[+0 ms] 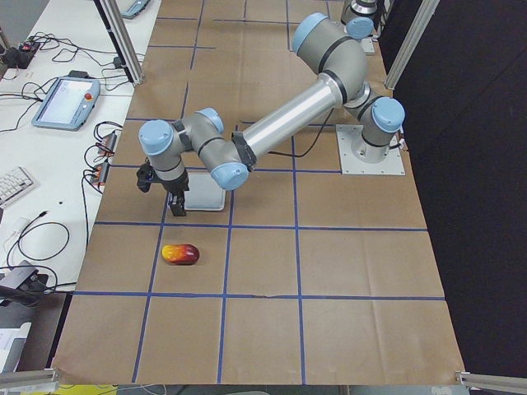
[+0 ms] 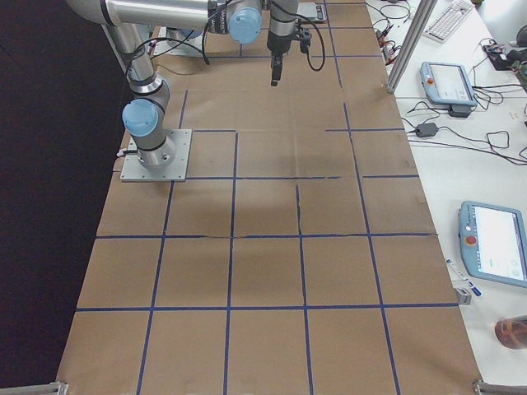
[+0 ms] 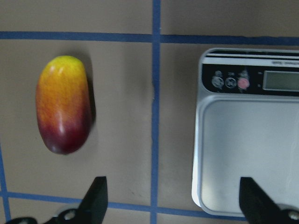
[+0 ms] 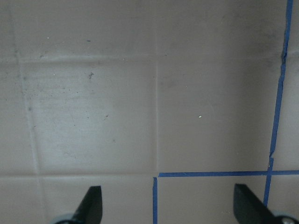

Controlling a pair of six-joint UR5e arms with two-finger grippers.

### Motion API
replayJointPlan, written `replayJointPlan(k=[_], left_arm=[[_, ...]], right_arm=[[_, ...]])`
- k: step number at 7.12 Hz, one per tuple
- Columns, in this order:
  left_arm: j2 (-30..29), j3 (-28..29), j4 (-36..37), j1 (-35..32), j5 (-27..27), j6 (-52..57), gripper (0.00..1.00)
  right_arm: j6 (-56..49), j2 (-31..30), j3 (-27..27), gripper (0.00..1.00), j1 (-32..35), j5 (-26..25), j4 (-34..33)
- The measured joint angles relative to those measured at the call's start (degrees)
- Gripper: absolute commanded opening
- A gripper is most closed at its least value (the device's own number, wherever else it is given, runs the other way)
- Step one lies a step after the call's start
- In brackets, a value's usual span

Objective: Weigh mango
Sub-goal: 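Move the left gripper past the scale down onto the red-yellow mango, then close the left gripper on the mango and lift it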

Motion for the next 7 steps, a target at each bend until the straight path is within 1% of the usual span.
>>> replayJointPlan(k=[2, 3, 4, 5, 6, 7], left_arm=[[-8.8, 9.1, 0.1, 2.8, -0.1, 2.3, 0.99], [-12.7, 12.7, 0.0, 3.7, -0.3, 3.0, 0.79], [-15.9, 15.1, -0.3, 4.5, -1.4, 3.3, 0.38], [-17.7, 16.2, -0.8, 5.0, -2.9, 3.5, 0.1], [-18.4, 16.6, -1.4, 5.3, -3.4, 3.6, 0.0], [-17.9, 16.4, -2.9, 5.2, -3.4, 3.4, 0.0]], right_arm=[[0.0, 0.0, 0.0, 1.0, 0.0, 0.0, 0.0], [0.0, 0.0, 0.0, 1.0, 0.0, 0.0, 0.0], [0.0, 0.0, 0.0, 1.0, 0.0, 0.0, 0.0], [0.0, 0.0, 0.0, 1.0, 0.0, 0.0, 0.0], [0.0, 0.0, 0.0, 1.0, 0.0, 0.0, 0.0], [0.0, 0.0, 0.0, 1.0, 0.0, 0.0, 0.0]])
